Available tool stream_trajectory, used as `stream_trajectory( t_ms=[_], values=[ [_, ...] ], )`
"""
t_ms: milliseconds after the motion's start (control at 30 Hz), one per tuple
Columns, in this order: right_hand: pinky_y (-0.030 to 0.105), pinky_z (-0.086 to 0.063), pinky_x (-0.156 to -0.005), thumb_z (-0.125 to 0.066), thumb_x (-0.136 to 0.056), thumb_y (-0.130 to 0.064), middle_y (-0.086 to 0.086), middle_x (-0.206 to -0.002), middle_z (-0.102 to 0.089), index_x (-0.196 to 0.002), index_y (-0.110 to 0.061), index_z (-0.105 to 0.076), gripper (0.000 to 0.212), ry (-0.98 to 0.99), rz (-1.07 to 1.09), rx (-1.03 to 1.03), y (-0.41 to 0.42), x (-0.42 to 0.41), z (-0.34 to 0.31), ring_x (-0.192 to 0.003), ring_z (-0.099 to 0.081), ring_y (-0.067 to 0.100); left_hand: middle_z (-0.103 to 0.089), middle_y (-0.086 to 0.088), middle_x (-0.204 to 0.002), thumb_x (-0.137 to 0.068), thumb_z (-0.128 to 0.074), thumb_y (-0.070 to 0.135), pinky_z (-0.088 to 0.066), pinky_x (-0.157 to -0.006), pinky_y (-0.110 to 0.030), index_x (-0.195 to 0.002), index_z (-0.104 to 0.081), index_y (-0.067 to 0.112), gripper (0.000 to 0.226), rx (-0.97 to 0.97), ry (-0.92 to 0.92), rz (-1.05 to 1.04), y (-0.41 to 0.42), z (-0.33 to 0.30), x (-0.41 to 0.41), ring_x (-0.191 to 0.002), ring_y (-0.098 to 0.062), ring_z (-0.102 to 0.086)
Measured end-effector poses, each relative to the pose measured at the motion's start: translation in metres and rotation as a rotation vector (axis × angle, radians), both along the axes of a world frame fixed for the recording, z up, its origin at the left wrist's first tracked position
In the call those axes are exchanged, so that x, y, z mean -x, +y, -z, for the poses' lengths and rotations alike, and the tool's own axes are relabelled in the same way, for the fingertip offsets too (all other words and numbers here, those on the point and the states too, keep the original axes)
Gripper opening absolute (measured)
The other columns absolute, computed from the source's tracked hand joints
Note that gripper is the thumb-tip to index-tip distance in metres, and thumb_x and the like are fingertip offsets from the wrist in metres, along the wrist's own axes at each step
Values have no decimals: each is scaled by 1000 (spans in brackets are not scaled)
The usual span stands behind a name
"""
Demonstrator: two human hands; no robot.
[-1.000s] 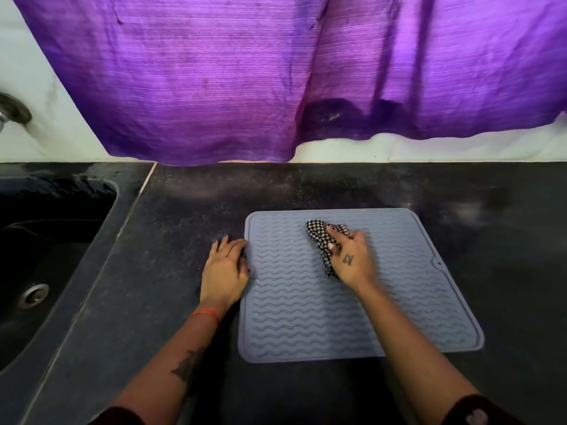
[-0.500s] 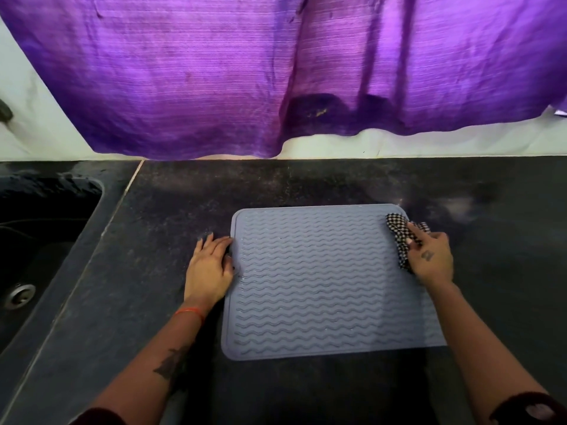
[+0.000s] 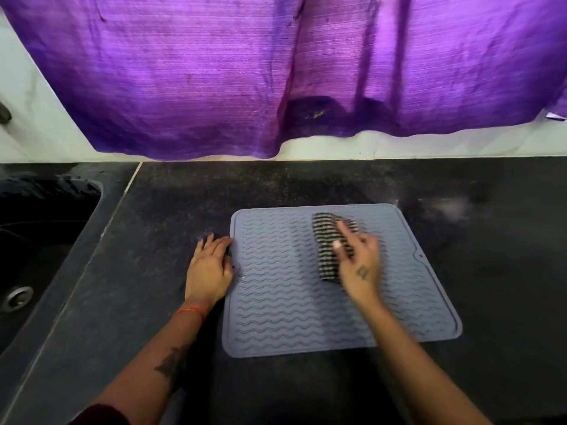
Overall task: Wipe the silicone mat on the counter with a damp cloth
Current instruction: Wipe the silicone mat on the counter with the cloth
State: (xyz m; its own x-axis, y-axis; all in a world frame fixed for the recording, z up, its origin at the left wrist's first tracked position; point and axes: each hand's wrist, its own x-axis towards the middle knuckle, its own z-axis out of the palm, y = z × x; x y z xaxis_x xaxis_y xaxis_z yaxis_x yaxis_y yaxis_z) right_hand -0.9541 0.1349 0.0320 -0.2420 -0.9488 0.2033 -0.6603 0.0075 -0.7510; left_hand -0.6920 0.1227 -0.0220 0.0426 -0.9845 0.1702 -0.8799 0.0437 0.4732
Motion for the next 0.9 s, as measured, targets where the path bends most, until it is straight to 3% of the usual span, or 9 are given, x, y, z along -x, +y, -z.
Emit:
stream_trajectory(
  t_ms=[133,200,267,333,400,467,600,900],
  values=[
    [7,-24,-91,-49,-93,-24,11,-123,-42,-136,-21,-46,43,62,-232,48,20,-86,17,-106,-45,15,-51,-13,-137,-79,-32,26,-6,-116,-29,-130,-52,8,57,-14,10,17,0,0,-2,-138,-29,-31],
    [19,-38,-95,-38,-87,-33,11,-119,-45,-133,-22,-50,49,157,-320,-4,33,-118,30,-104,-52,22,-51,-12,-136,-78,-26,36,-6,-116,-30,-130,-52,7,65,-15,18,45,0,1,-4,-138,-30,-31],
    [24,-51,-75,-42,-79,-37,8,-108,-54,-123,-24,-58,49,257,-318,-45,41,-134,37,-88,-60,21,-52,-11,-135,-76,-23,39,-8,-117,-32,-129,-53,8,68,-18,26,55,0,1,-6,-137,-30,-31],
    [23,-52,-55,-67,-69,-36,5,-99,-59,-114,-26,-63,46,423,-318,-38,41,-134,38,-76,-63,19,-53,-11,-135,-76,-29,29,-9,-117,-33,-128,-54,7,62,-22,32,40,0,1,-6,-137,-30,-32],
    [24,-51,-51,-81,-59,-33,6,-98,-59,-112,-27,-65,55,506,-268,-28,34,-126,45,-75,-63,21,-54,-12,-134,-76,-34,21,-9,-117,-33,-127,-54,7,57,-19,38,25,-2,2,-5,-136,-31,-33],
    [30,-54,-55,-80,-65,-28,11,-103,-58,-117,-25,-62,55,527,-256,-49,31,-112,45,-80,-63,27,-54,-12,-133,-79,-36,20,-10,-117,-34,-126,-55,7,53,-11,46,15,-2,3,-5,-135,-32,-34],
    [44,-47,-89,-48,-94,-22,19,-133,-38,-142,-24,-35,49,472,-291,-87,28,-82,46,-115,-45,36,-53,-13,-135,-87,-48,8,-11,-118,-36,-127,-55,7,40,17,62,17,-1,4,-4,-136,-32,-33],
    [42,-42,-93,-44,-95,-25,21,-129,-43,-137,-23,-44,42,485,-67,-64,17,34,41,-113,-47,36,-53,-14,-134,-87,-51,3,-12,-118,-37,-127,-54,6,40,17,46,11,-1,6,-4,-135,-33,-34]
  ],
)
